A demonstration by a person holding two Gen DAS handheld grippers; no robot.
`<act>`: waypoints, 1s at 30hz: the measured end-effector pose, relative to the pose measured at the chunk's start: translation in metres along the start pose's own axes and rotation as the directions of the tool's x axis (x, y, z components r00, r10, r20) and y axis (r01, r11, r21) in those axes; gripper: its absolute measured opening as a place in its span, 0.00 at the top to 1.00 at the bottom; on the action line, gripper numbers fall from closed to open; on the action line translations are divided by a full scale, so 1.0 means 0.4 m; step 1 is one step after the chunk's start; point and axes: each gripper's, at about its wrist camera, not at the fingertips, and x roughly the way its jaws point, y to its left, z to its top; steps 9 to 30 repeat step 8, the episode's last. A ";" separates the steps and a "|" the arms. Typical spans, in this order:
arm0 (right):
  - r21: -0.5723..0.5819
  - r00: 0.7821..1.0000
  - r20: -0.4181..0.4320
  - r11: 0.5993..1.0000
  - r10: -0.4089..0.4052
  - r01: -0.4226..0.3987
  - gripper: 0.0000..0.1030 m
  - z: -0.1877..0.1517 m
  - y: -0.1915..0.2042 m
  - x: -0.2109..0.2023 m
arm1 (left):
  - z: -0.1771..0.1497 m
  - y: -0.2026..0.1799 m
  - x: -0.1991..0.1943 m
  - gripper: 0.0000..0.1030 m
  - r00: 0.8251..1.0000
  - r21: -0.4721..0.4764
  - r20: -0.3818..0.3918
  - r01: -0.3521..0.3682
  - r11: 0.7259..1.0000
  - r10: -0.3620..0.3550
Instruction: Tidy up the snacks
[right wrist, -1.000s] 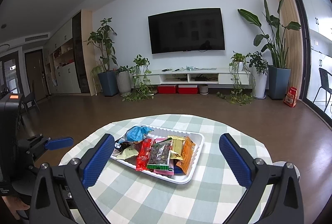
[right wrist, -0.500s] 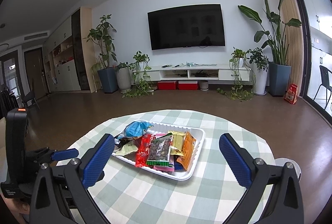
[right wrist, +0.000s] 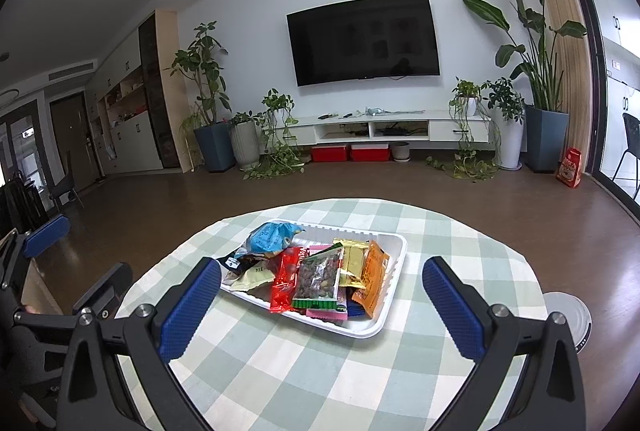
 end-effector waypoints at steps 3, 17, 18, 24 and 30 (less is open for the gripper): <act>-0.006 1.000 -0.004 1.000 -0.004 0.004 0.00 0.002 0.003 -0.002 | -0.011 -0.011 0.015 0.02 0.998 0.026 -0.044 -0.046 0.999 0.047; -0.003 1.000 -0.015 1.000 -0.006 0.005 0.00 0.018 0.031 0.021 | -0.029 -0.001 0.036 0.02 0.994 0.016 -0.096 -0.053 0.998 0.054; -0.003 1.000 -0.015 1.000 -0.006 0.005 0.00 0.018 0.031 0.021 | -0.029 -0.001 0.036 0.02 0.994 0.016 -0.096 -0.053 0.998 0.054; -0.003 1.000 -0.015 1.000 -0.006 0.005 0.00 0.018 0.031 0.021 | -0.029 -0.001 0.036 0.02 0.994 0.016 -0.096 -0.053 0.998 0.054; -0.003 1.000 -0.015 1.000 -0.006 0.005 0.00 0.018 0.031 0.021 | -0.029 -0.001 0.036 0.02 0.994 0.016 -0.096 -0.053 0.998 0.054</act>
